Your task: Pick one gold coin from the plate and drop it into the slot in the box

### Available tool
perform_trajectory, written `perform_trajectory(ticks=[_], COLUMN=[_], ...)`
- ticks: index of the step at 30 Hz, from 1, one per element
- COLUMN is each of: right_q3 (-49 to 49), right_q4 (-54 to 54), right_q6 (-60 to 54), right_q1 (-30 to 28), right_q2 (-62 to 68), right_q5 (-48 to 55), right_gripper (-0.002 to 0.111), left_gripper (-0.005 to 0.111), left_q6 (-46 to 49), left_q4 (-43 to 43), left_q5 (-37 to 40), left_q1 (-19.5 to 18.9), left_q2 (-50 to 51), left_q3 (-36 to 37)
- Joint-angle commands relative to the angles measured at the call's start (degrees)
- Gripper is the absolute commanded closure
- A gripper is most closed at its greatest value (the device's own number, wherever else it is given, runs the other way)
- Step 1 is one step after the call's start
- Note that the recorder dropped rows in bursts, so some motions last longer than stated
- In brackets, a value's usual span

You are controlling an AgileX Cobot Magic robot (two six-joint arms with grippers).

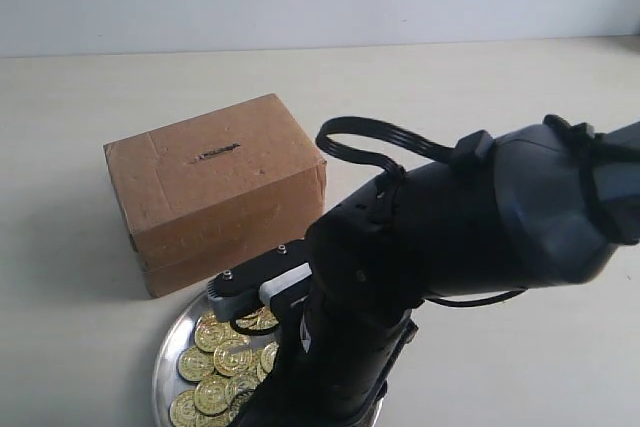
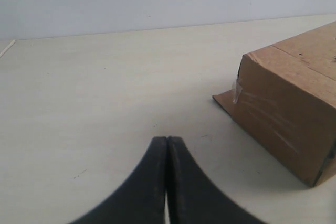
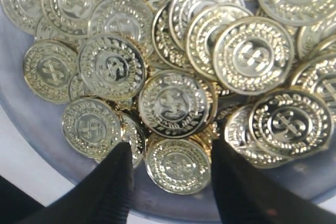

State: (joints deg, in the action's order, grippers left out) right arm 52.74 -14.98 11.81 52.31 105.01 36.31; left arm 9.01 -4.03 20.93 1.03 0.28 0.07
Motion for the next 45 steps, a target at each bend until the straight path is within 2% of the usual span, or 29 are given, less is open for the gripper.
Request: perform_trajectory(ticks=[1, 10, 16, 23, 31, 45], right_q3=[0.3, 0.2, 0.2, 0.2, 0.2, 0.3], right_q4=[1.1, 2.7, 7.7, 11.1, 11.0, 7.8], right_q6=[0.0, -0.2, -0.2, -8.1, -6.6, -5.1], right_q1=[1.0, 2.3, 2.3, 2.2, -1.7, -3.5], right_q2=[-0.1, -0.1, -0.1, -1.8, -1.7, 1.8], right_q5=[-1.5, -1.2, -1.1, -6.1, -12.3, -12.0], right_gripper=[0.062, 0.062, 0.062, 0.062, 0.062, 0.062], left_gripper=[0.107, 0.107, 0.107, 0.107, 0.107, 0.107], left_q6=[-0.5, -0.5, -0.5, -0.5, -0.5, -0.5], left_q4=[-0.5, -0.5, -0.5, -0.5, -0.5, -0.5], left_q5=[-0.5, -0.5, -0.5, -0.5, -0.5, -0.5], left_q1=[0.4, 0.4, 0.4, 0.4, 0.4, 0.4], left_q2=[-0.3, -0.3, -0.3, -0.3, -0.3, -0.3], left_q3=[-0.1, -0.1, -0.1, -0.1, -0.1, -0.1])
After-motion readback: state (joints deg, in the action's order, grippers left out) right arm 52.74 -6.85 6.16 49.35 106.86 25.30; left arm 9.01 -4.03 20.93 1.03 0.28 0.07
